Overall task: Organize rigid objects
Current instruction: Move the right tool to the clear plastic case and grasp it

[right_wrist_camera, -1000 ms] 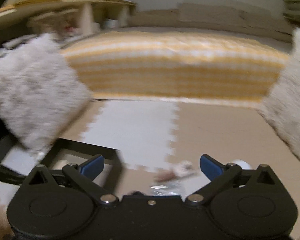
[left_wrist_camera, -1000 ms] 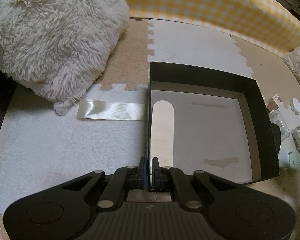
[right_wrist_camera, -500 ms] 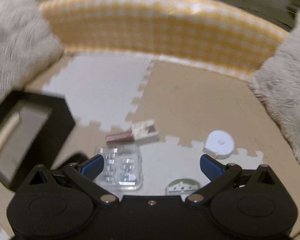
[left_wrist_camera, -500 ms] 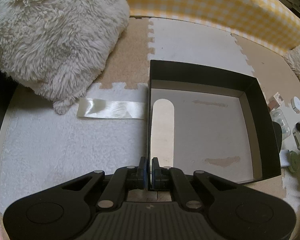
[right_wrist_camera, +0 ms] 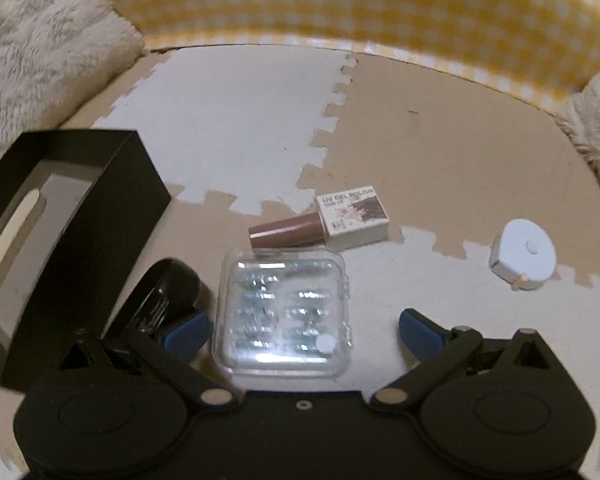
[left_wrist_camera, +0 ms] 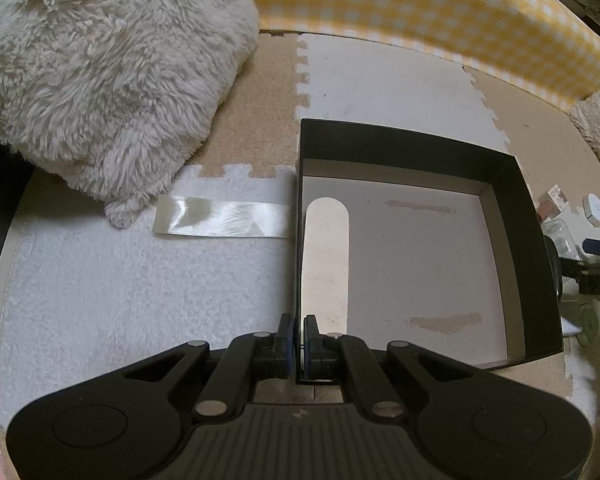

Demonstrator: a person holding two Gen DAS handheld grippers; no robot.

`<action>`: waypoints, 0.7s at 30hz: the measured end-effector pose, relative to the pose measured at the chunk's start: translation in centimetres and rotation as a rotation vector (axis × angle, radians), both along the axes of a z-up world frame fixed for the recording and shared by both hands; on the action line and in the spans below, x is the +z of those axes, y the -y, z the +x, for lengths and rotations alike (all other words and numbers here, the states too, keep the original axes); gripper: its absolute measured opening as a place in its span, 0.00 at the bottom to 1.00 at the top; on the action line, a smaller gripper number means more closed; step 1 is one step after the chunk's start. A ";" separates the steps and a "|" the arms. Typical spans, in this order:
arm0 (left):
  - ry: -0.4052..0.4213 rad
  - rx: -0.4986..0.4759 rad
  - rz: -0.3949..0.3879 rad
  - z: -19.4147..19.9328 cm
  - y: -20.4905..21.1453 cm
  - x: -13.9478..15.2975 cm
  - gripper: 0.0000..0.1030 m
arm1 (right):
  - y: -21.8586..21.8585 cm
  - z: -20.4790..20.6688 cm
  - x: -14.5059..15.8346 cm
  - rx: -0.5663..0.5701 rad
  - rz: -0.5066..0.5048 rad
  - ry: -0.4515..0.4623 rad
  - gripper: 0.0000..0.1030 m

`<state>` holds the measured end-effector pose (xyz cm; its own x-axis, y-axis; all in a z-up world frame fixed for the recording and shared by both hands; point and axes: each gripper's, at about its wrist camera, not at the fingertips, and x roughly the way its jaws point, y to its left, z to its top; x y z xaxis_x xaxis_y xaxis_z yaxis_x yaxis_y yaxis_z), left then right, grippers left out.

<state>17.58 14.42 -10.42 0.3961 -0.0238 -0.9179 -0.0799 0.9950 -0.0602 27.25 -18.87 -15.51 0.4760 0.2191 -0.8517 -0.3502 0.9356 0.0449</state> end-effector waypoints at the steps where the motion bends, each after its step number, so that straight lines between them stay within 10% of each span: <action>1: 0.000 0.001 -0.001 0.0 0.0 0.0 0.04 | -0.1 0.2 -0.1 -0.005 0.008 -0.003 0.98; 9: -0.001 0.001 -0.002 0.0 -0.1 -0.1 0.04 | -0.7 0.8 -0.2 -0.020 0.013 -0.024 0.71; 21: -0.001 0.002 -0.003 0.0 -0.1 -0.1 0.04 | 0.9 -0.3 3.8 -0.179 0.084 0.016 0.71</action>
<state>17.59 14.47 -10.51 0.3951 -0.0255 -0.9183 -0.0817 0.9947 -0.0628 26.91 -19.76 -11.69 0.5268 0.1994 -0.8263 -0.1795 0.9763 0.1211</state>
